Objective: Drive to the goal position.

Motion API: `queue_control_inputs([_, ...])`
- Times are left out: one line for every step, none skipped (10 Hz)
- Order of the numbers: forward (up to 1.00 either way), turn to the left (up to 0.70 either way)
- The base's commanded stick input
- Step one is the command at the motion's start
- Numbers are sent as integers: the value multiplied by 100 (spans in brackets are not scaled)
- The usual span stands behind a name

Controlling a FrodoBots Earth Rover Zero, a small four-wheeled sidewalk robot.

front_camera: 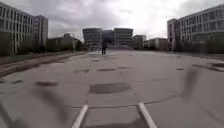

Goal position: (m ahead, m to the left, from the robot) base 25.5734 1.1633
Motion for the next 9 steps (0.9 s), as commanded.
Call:
queue_control_inputs([100,-27])
queue_control_inputs([100,-5])
queue_control_inputs([100,0])
queue_control_inputs([100,0])
queue_control_inputs([100,0])
queue_control_inputs([100,0])
queue_control_inputs([100,0])
queue_control_inputs([100,0])
queue_control_inputs([100,0])
